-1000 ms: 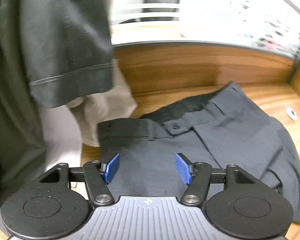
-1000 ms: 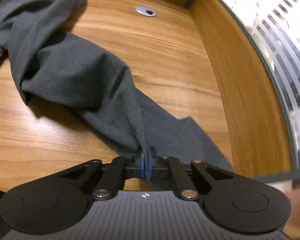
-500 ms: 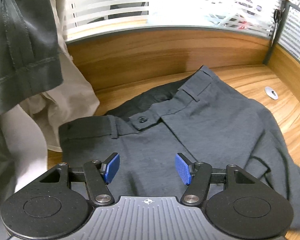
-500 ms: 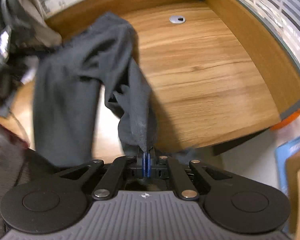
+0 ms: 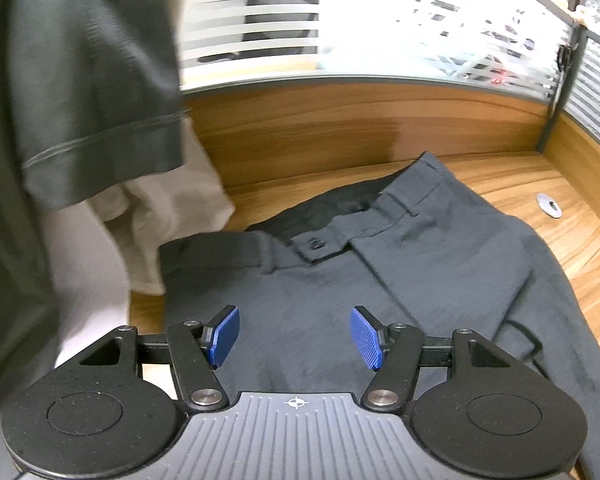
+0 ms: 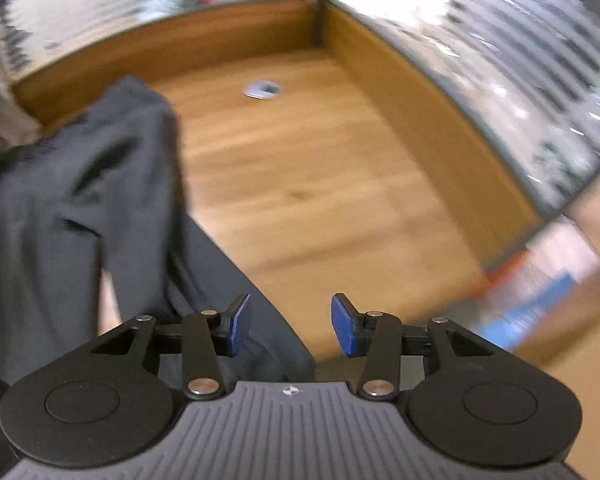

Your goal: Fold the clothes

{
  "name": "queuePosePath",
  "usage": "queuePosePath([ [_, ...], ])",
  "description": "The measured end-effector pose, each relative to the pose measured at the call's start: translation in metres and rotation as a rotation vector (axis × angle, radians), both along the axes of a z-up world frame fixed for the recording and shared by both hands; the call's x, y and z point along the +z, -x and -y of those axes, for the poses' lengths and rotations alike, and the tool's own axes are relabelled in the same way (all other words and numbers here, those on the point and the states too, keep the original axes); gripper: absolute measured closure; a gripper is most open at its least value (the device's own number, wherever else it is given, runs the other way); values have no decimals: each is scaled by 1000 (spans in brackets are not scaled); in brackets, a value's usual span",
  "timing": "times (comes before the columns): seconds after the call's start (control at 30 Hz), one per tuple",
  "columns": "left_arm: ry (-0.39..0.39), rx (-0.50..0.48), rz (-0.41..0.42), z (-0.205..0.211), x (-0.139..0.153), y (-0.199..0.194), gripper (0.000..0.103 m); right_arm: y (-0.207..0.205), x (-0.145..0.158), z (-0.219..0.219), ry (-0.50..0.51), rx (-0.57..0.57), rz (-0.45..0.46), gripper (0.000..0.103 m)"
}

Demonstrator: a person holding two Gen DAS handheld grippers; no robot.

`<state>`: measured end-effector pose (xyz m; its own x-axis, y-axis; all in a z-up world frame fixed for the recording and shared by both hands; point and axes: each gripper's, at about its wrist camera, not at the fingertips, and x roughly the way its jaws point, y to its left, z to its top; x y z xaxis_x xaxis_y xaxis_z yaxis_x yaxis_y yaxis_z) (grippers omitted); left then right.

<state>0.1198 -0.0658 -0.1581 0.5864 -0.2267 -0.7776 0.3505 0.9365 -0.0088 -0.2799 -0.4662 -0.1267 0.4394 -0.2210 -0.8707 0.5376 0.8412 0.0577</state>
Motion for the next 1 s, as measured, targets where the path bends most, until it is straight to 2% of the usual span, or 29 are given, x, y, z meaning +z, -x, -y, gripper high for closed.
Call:
queuePosePath([
  [0.17, -1, 71, -33, -26, -4, 20, 39, -55, -33, -4, -90, 161, 14, 54],
  [0.3, -3, 113, -56, -41, -8, 43, 39, -90, -67, -17, -139, 297, -26, 53],
  [0.43, -3, 163, -82, -52, -11, 66, 39, -111, -96, -25, -171, 385, -72, 54],
  [0.47, -1, 175, -87, -54, -12, 71, 39, -112, -101, -27, -177, 399, -80, 58],
  [0.53, 4, 194, -93, -57, -13, 83, 39, -115, -106, -27, -195, 422, -92, 83],
  [0.57, 5, 201, -94, -57, -14, 88, 39, -116, -108, -27, -205, 434, -98, 100],
  [0.7, 8, 226, -105, -57, -19, 101, 39, -113, -91, -20, -250, 454, -80, 101],
  [0.8, 14, 237, -106, -56, -19, 103, 39, -108, -50, -11, -297, 454, -34, 101],
  [0.87, 21, 240, -101, -55, -17, 101, 39, -103, -15, -1, -267, 450, 10, 101],
  [0.93, 31, 243, -94, -53, -14, 100, 39, -98, 18, 10, -175, 427, 50, 102],
  [1.0, 45, 246, -85, -52, -11, 97, 39, -97, 40, 22, -92, 400, 72, 101],
])
